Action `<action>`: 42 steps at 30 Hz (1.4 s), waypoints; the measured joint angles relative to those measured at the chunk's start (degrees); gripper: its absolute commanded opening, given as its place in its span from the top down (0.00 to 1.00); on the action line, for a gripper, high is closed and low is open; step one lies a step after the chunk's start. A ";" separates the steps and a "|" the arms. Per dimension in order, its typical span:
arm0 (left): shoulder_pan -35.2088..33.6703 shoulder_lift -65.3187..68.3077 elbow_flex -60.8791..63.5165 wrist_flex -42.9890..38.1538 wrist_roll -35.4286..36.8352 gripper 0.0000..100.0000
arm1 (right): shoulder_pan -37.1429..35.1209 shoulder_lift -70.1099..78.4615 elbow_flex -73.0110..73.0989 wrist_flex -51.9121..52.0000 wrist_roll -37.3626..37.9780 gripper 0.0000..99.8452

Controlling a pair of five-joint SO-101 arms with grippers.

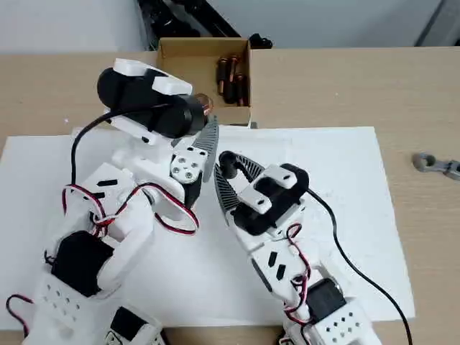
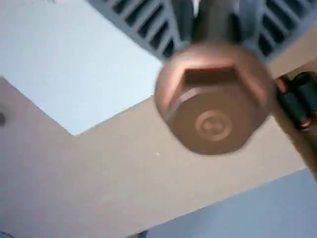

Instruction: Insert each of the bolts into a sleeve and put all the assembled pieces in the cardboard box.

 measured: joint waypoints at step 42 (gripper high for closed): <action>3.08 8.26 -4.40 4.84 3.87 0.99 | 0.00 -0.70 0.26 0.00 -3.52 1.00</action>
